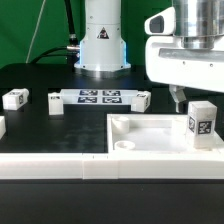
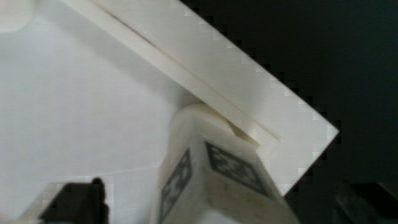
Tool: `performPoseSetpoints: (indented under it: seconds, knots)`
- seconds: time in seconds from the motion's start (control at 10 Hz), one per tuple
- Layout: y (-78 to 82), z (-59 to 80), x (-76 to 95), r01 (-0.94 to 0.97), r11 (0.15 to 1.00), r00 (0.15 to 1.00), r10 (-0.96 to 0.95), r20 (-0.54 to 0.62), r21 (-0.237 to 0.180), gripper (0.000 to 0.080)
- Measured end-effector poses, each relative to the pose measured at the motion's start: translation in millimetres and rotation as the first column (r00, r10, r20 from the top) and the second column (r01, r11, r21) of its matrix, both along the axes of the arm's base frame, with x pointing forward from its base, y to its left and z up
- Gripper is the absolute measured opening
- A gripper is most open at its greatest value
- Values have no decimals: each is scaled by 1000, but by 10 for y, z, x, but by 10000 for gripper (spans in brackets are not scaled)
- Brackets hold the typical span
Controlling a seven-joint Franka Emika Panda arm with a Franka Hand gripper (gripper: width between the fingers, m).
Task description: Assemble one leg
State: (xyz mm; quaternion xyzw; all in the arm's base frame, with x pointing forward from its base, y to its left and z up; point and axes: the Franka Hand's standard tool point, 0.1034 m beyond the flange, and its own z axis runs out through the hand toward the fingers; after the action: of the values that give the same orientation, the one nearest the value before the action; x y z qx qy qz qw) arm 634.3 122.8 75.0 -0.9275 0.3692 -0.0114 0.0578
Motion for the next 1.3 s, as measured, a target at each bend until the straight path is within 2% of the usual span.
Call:
performPoseSetpoints:
  seconds: [0.4, 0.7, 0.8, 0.9, 1.0, 1.1, 1.2, 1.3]
  knots:
    - [32, 4, -2, -334, 942, 942, 335, 27, -33, 649]
    - [-30, 17, 19, -645, 761, 760, 648, 37, -76, 649]
    - [-30, 17, 20, -689, 720, 720, 693, 38, -83, 649]
    - [-32, 17, 21, -690, 719, 719, 694, 38, -83, 649]
    - [-33, 17, 21, -689, 720, 719, 693, 38, -83, 541]
    - [-34, 17, 21, -689, 720, 720, 693, 38, -83, 393]
    - [-34, 17, 21, -678, 730, 730, 682, 39, -81, 393]
    - [-41, 17, 22, -655, 752, 751, 659, 38, -78, 289]
